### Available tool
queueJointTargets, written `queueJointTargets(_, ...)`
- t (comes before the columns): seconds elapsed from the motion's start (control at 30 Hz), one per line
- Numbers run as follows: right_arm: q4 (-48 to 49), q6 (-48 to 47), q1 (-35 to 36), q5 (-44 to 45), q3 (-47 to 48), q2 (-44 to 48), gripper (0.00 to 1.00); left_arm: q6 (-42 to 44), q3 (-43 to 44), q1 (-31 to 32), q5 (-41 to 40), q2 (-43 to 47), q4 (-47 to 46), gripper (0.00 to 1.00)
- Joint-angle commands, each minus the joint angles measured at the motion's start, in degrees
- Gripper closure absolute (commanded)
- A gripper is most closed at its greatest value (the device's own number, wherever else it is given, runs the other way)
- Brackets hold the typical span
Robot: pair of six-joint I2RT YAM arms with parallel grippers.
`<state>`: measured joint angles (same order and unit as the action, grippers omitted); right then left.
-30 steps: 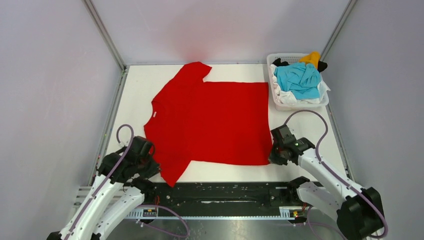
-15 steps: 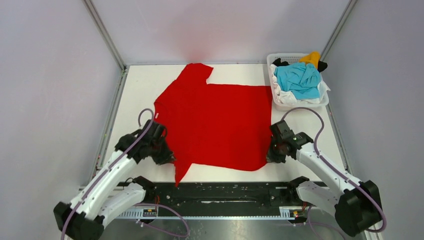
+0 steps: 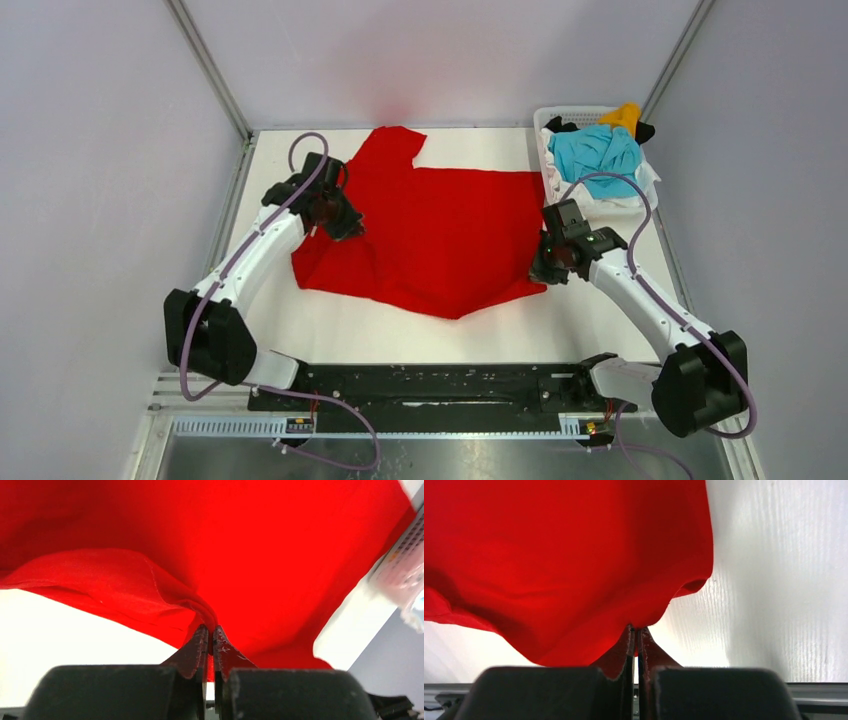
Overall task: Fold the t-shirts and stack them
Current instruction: Fold the flattened tshirt in 1/3 of the way
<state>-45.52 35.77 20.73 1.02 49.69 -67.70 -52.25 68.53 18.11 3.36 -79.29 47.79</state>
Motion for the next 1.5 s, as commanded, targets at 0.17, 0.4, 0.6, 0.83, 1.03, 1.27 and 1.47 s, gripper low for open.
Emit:
queueJointTargets(0.17,-1.4,-4.2,-4.5,3.9,8.3,-3.8,1.0,3.2,10.7,-8.6,-4.0,-4.0,-1.2,1.0)
queueJointTargets(0.4,-1.1,-5.6,-6.5,4.0,11.8,-7.9,0.98,3.8,14.1,-10.4,-5.3,-6.5,-1.6,1.0)
queueJointTargets(0.6,0.6,-6.2,-7.1,3.0,14.4,-12.4,0.93,4.6,19.0,-10.5,-5.0,-11.6,-1.6,1.0)
queueJointTargets(0.83,3.5,-4.9,-8.3,4.5,15.9,-17.2,0.88,4.4,26.7,-10.5,-6.6,-22.2,-0.8,0.9)
queueJointTargets(1.03,7.8,-2.7,-10.0,7.7,18.5,-23.8,0.6,3.2,43.0,-10.4,-8.8,-39.7,2.5,0.76)
queueJointTargets(1.27,8.0,-5.0,-10.4,8.7,20.0,-20.0,0.05,6.4,64.2,-10.4,-8.8,-50.4,15.8,0.01)
queueJointTargets(1.47,15.2,-4.7,-6.1,-0.7,9.6,-12.8,0.01,6.1,19.4,-10.2,-5.6,-23.0,-5.6,0.01)
